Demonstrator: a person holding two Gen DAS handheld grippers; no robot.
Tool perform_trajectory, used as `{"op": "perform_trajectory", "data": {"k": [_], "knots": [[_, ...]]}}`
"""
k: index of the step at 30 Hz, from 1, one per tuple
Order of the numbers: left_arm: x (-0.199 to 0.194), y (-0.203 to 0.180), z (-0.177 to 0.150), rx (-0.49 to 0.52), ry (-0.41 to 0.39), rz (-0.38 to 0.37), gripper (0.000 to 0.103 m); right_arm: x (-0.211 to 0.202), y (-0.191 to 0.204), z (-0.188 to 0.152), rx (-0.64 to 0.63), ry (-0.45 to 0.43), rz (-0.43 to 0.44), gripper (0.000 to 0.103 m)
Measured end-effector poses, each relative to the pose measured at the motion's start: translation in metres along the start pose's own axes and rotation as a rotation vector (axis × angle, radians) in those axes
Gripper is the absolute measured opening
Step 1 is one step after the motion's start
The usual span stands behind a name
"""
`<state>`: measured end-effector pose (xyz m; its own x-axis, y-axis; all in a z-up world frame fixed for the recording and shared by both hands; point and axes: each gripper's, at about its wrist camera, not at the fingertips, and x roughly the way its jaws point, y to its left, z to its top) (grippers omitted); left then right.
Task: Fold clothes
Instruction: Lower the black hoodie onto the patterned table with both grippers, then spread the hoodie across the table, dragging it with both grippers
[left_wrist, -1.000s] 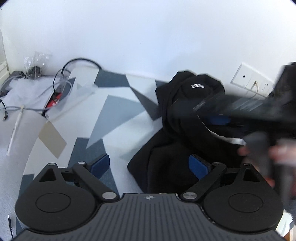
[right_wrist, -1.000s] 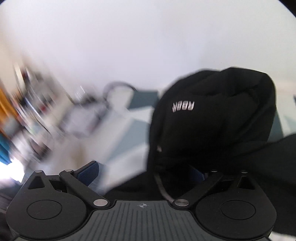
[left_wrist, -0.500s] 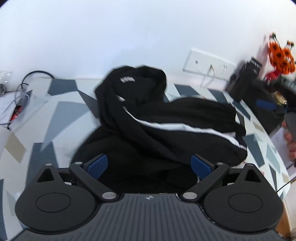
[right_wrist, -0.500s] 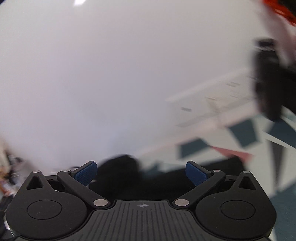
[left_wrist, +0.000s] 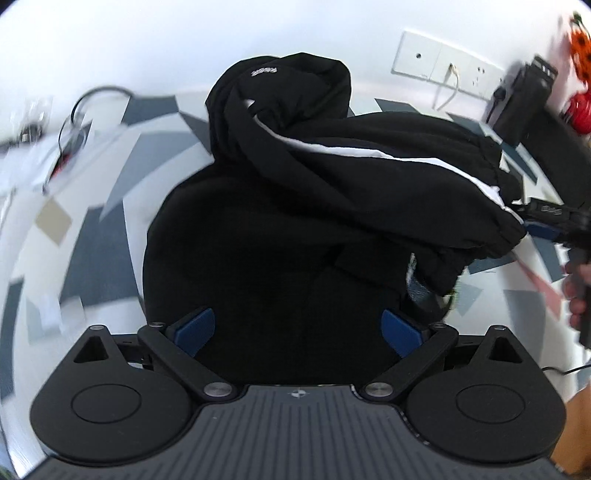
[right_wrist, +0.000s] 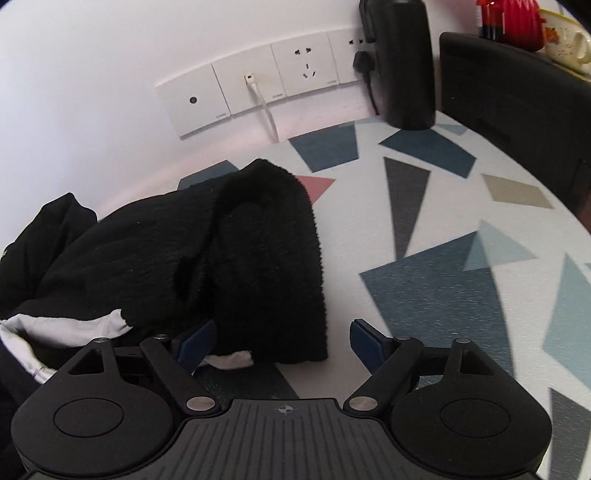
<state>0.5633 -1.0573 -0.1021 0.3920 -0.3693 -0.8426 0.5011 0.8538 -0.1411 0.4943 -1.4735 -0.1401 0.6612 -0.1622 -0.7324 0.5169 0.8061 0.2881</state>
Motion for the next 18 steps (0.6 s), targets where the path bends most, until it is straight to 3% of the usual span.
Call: {"op": "perform_trajectory", "data": {"k": [3, 6, 8, 9, 10, 11, 14, 17, 18], "knots": [[-0.006, -0.002, -0.011, -0.014, 0.004, -0.015, 0.102, 0.016, 0.006, 0.002, 0.004, -0.005, 0.000, 0.079], [0.003, -0.013, -0.022, 0.038, 0.063, -0.022, 0.102, 0.030, 0.018, 0.002, -0.058, -0.013, -0.025, 0.069], [0.010, -0.019, -0.030, 0.067, 0.087, 0.026, 0.102, 0.033, 0.026, 0.002, -0.117, -0.027, -0.049, 0.040], [0.014, -0.023, -0.034, 0.081, 0.099, 0.050, 0.102, 0.032, 0.026, 0.003, -0.118, -0.032, -0.052, 0.036], [0.016, -0.022, -0.037, 0.083, 0.103, 0.069, 0.102, 0.028, 0.024, 0.004, -0.112, -0.042, -0.036, 0.017], [0.018, -0.021, -0.039, 0.084, 0.105, 0.093, 0.102, 0.025, 0.021, 0.006, -0.113, -0.050, -0.039, 0.006], [0.022, -0.020, -0.046, 0.092, 0.096, 0.178, 0.094, 0.011, 0.000, 0.007, -0.069, -0.071, -0.039, 0.006], [0.022, -0.015, -0.046, 0.085, 0.098, 0.210, 0.082, -0.004, -0.033, 0.006, 0.031, -0.071, -0.029, 0.006], [0.022, -0.013, -0.043, 0.077, 0.095, 0.220, 0.068, -0.010, -0.045, 0.006, 0.069, -0.068, -0.023, 0.005]]}}
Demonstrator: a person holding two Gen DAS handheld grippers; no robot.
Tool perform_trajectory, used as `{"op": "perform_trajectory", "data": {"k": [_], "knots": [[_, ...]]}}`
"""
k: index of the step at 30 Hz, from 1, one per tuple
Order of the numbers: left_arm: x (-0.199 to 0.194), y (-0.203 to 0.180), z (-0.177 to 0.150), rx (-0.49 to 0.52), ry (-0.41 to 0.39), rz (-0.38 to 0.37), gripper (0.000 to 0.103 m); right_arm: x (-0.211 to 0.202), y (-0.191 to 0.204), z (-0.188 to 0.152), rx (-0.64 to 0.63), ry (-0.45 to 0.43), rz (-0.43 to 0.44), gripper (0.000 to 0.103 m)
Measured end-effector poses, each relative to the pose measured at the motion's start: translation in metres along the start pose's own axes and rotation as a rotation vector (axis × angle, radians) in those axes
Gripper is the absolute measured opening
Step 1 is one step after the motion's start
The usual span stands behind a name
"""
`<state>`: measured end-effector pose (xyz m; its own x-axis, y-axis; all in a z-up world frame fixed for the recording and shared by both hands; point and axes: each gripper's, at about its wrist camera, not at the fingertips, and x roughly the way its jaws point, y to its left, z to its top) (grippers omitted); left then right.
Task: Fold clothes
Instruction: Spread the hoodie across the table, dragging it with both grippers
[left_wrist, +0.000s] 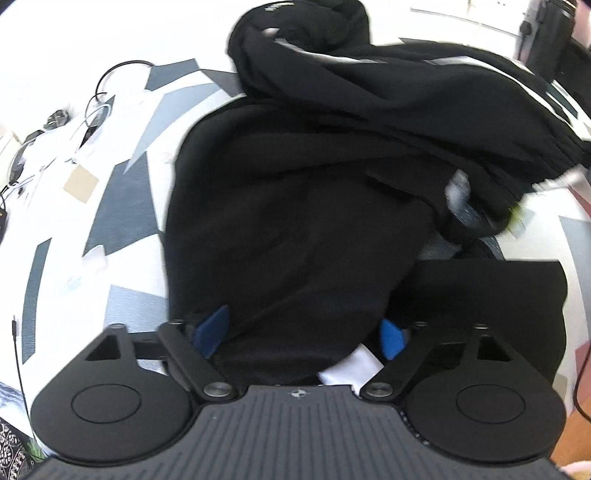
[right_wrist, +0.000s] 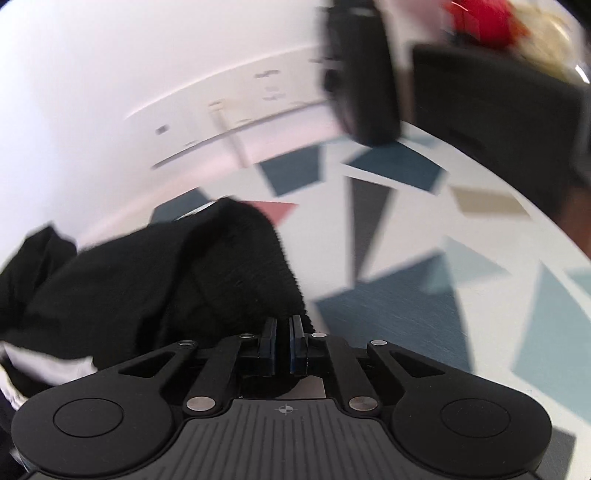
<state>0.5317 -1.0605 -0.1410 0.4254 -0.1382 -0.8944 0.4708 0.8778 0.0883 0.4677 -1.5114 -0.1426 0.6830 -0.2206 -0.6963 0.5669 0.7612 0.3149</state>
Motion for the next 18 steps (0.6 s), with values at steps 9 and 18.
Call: {"op": "perform_trajectory", "data": {"k": [9, 18], "knots": [[-0.044, 0.015, 0.053, 0.056, -0.280, 0.176, 0.011, -0.055, -0.069, -0.013, 0.096, -0.084, -0.140, 0.000], [-0.055, 0.028, 0.042, 0.136, -0.280, 0.122, 0.069, -0.089, -0.075, -0.027, 0.124, 0.068, 0.108, 0.029]]}}
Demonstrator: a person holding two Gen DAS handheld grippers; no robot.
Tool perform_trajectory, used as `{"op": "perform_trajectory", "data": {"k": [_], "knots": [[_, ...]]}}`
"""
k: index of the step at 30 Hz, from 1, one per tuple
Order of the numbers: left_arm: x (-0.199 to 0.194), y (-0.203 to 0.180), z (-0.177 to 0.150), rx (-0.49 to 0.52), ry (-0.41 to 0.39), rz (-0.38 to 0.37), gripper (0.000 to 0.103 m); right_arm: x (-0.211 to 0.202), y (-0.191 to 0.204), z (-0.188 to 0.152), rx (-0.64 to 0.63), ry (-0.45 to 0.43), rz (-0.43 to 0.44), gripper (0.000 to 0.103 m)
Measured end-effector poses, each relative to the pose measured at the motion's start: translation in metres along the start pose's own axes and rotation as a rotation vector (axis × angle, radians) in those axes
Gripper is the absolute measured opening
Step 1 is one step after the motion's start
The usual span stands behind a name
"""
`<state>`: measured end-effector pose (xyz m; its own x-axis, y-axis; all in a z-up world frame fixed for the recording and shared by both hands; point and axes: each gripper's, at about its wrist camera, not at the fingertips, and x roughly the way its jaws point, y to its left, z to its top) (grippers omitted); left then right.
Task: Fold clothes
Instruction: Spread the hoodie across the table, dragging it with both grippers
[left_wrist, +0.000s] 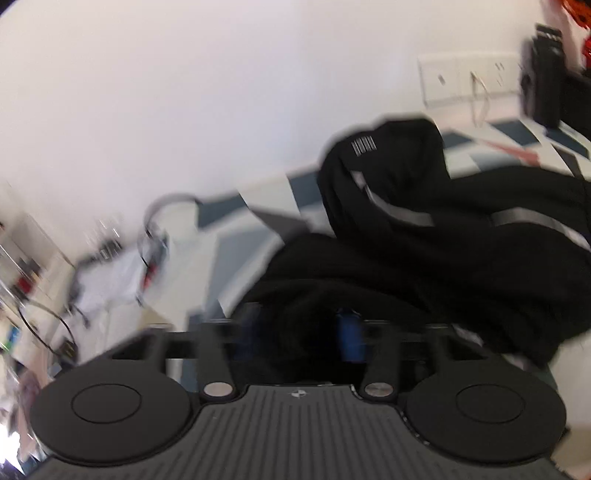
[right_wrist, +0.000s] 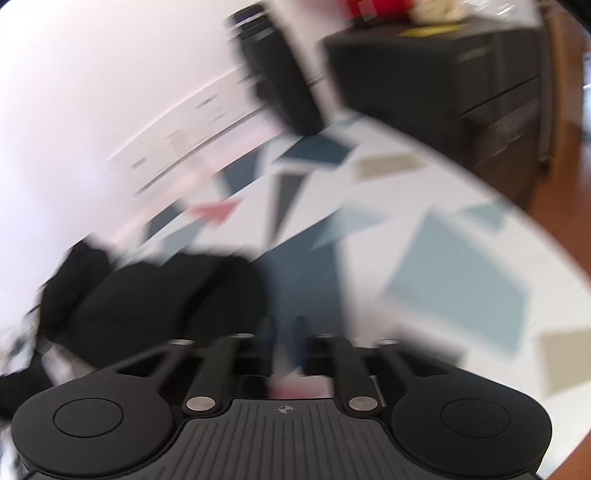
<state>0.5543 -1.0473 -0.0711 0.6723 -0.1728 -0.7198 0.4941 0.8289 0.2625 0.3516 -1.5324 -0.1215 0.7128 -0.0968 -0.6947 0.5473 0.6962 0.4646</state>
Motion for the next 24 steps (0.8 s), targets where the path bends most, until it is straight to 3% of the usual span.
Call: {"op": "perform_trajectory", "data": {"k": [1, 3, 5, 8, 10, 12, 13, 14, 15, 17, 18, 19, 20, 21, 24], "knots": [[0.001, 0.002, -0.008, -0.025, 0.023, -0.016, 0.070, 0.000, 0.009, -0.009, -0.015, 0.025, 0.032, 0.037], [0.005, 0.005, -0.025, -0.090, 0.087, -0.049, 0.071, 0.003, 0.032, -0.028, -0.084, 0.066, 0.026, 0.039], [0.007, 0.017, -0.043, -0.223, 0.171, -0.089, 0.072, 0.010, 0.053, -0.046, -0.153, 0.088, -0.021, 0.058], [0.009, 0.035, -0.079, -0.474, 0.289, -0.225, 0.075, 0.024, 0.076, -0.059, -0.176, 0.070, -0.102, 0.087], [0.016, 0.042, -0.100, -0.544, 0.338, -0.230, 0.075, 0.033, 0.082, -0.062, -0.165, 0.046, -0.122, 0.091], [0.019, 0.040, -0.107, -0.569, 0.360, -0.227, 0.077, 0.044, 0.091, -0.063, -0.203, 0.014, -0.180, 0.078], [0.020, 0.039, -0.111, -0.581, 0.371, -0.226, 0.077, 0.049, 0.097, -0.064, -0.233, -0.007, -0.215, 0.060], [0.021, 0.038, -0.112, -0.601, 0.373, -0.241, 0.077, 0.052, 0.101, -0.063, -0.270, -0.027, -0.246, 0.029], [0.021, 0.036, -0.114, -0.619, 0.374, -0.257, 0.082, 0.056, 0.102, -0.061, -0.288, -0.042, -0.252, 0.020], [0.023, 0.030, -0.110, -0.593, 0.369, -0.271, 0.081, 0.060, 0.095, -0.053, -0.252, -0.056, -0.238, 0.000], [0.023, 0.025, -0.105, -0.562, 0.366, -0.267, 0.067, 0.060, 0.089, -0.048, -0.223, -0.055, -0.221, 0.000], [0.022, 0.020, -0.101, -0.530, 0.361, -0.252, 0.039, 0.060, 0.084, -0.043, -0.195, -0.055, -0.204, 0.000], [0.022, 0.018, -0.097, -0.509, 0.358, -0.241, 0.024, 0.060, 0.080, -0.041, -0.183, -0.057, -0.207, 0.000], [0.022, 0.016, -0.092, -0.490, 0.355, -0.230, 0.015, 0.059, 0.076, -0.038, -0.172, -0.059, -0.209, 0.000], [0.013, 0.025, -0.083, -0.484, 0.293, -0.138, 0.011, 0.048, 0.065, -0.035, -0.110, -0.044, -0.164, 0.002]]}}
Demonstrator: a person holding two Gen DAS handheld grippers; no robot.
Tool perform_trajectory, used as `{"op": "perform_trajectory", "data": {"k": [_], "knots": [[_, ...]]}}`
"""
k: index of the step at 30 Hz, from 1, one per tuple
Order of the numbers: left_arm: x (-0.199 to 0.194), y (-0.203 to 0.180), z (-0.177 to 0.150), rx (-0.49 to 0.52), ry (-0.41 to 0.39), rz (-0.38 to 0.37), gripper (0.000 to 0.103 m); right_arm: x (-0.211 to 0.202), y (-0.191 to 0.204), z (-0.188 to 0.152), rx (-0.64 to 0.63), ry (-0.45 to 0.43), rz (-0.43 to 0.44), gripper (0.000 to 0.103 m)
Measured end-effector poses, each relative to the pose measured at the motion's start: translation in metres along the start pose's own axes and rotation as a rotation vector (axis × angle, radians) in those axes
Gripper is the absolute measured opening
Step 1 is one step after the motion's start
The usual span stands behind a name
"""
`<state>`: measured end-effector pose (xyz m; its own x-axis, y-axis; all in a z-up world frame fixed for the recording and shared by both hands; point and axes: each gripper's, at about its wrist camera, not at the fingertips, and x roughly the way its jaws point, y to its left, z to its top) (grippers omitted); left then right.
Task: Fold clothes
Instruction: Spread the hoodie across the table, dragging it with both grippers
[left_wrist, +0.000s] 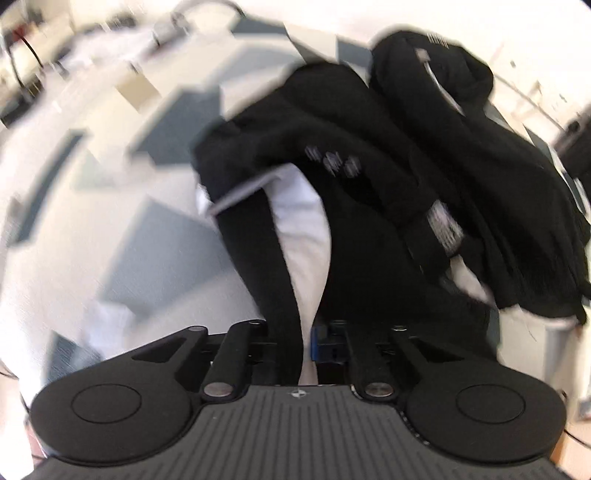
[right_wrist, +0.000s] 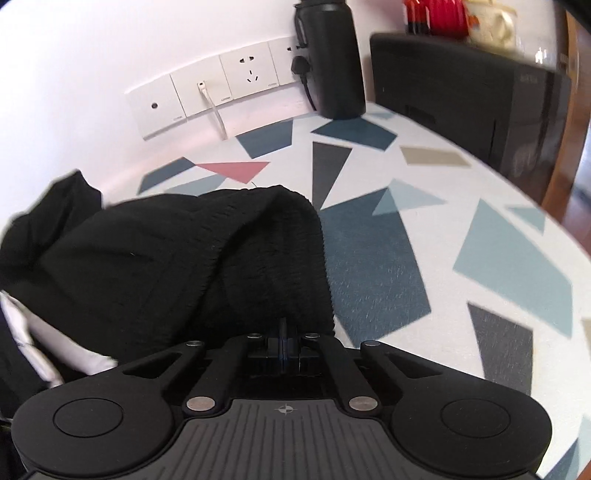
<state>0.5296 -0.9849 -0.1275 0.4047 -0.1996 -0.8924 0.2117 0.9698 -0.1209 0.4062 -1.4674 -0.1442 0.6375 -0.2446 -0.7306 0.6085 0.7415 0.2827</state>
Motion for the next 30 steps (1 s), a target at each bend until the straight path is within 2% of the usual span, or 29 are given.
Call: {"op": "perform_trajectory", "data": {"k": [1, 2, 3, 5, 8, 9, 11, 13, 14, 16, 19, 20, 24, 30], "knots": [[-0.010, 0.001, 0.006, 0.019, -0.052, 0.048, 0.011, -0.004, -0.007, 0.001, 0.035, -0.001, 0.012, 0.011], [-0.020, 0.003, 0.012, 0.038, -0.105, 0.097, 0.011, -0.010, -0.013, -0.001, 0.077, 0.004, 0.026, 0.029], [-0.029, 0.004, 0.017, 0.057, -0.157, 0.145, 0.011, -0.015, -0.018, -0.003, 0.119, 0.009, 0.040, 0.035], [-0.049, 0.007, 0.029, 0.096, -0.262, 0.242, 0.011, -0.023, -0.028, -0.012, 0.196, 0.033, 0.111, 0.036], [-0.080, -0.007, 0.033, 0.252, -0.446, 0.388, 0.011, -0.033, -0.037, -0.026, 0.291, 0.078, 0.212, 0.037], [-0.083, -0.010, 0.034, 0.284, -0.479, 0.426, 0.011, -0.034, -0.035, -0.031, 0.296, 0.087, 0.215, 0.038], [-0.081, -0.010, 0.035, 0.300, -0.477, 0.444, 0.011, -0.029, -0.029, -0.037, 0.285, 0.101, 0.200, 0.043], [-0.073, -0.003, 0.037, 0.258, -0.423, 0.412, 0.011, -0.022, -0.020, -0.037, 0.274, 0.094, 0.171, 0.045], [-0.070, 0.001, 0.037, 0.237, -0.396, 0.395, 0.011, -0.019, -0.015, -0.037, 0.268, 0.079, 0.159, 0.050], [-0.062, 0.007, 0.032, 0.226, -0.358, 0.396, 0.011, -0.012, -0.002, -0.032, 0.203, 0.061, 0.111, 0.051], [-0.053, 0.008, 0.022, 0.261, -0.323, 0.411, 0.011, -0.001, 0.011, -0.021, 0.097, 0.060, 0.043, 0.009], [-0.051, 0.007, 0.017, 0.281, -0.317, 0.415, 0.011, 0.002, 0.014, -0.018, 0.061, 0.064, 0.021, 0.007], [-0.047, 0.010, 0.005, 0.346, -0.306, 0.417, 0.011, -0.002, -0.009, -0.006, 0.118, 0.061, 0.030, 0.004], [-0.043, 0.011, -0.014, 0.395, -0.255, 0.329, 0.011, -0.038, -0.061, -0.012, 0.141, 0.034, -0.071, 0.004]]}}
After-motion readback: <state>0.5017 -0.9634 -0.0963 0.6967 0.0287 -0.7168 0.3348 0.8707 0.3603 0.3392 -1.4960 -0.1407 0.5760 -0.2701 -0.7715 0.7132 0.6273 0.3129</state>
